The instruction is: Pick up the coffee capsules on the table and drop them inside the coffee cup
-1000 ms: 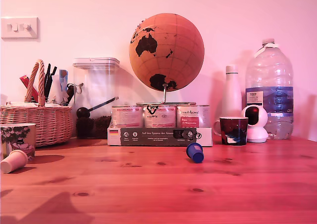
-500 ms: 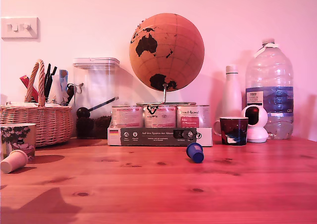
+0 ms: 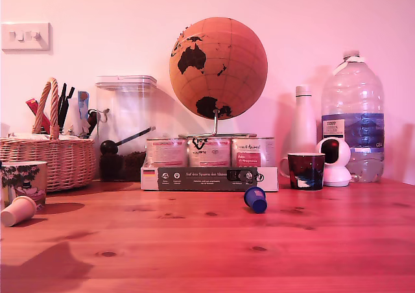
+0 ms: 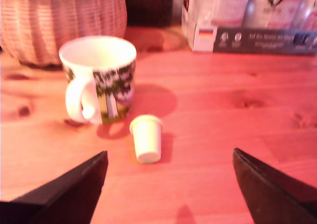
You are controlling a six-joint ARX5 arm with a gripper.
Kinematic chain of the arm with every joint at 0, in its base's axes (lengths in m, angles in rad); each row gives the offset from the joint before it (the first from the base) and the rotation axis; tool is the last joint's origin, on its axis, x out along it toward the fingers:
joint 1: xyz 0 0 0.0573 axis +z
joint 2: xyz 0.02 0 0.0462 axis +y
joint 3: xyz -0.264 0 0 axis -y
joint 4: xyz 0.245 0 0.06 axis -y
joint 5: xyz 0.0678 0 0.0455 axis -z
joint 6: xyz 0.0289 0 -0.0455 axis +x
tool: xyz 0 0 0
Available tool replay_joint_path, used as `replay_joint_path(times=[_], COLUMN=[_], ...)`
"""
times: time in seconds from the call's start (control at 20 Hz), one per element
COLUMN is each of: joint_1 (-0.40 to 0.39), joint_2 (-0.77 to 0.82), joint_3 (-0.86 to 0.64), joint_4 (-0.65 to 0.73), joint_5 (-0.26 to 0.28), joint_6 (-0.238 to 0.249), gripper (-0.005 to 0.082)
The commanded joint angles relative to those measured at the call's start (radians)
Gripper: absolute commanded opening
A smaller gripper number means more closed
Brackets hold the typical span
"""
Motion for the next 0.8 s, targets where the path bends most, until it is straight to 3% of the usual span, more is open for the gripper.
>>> replay_joint_path(times=[0.0,0.45,0.75], joint_1=[0.004,0.005,0.003], joint_2=[0.054,0.349,0.503], joint_3=[0.005,0.091,0.179], joint_4=[0.042,0.204,0.23], joint_5=[0.005,0.005,0.023], joint_6=[0.005,0.005,0.005], gripper=[0.073,0.073,0.073])
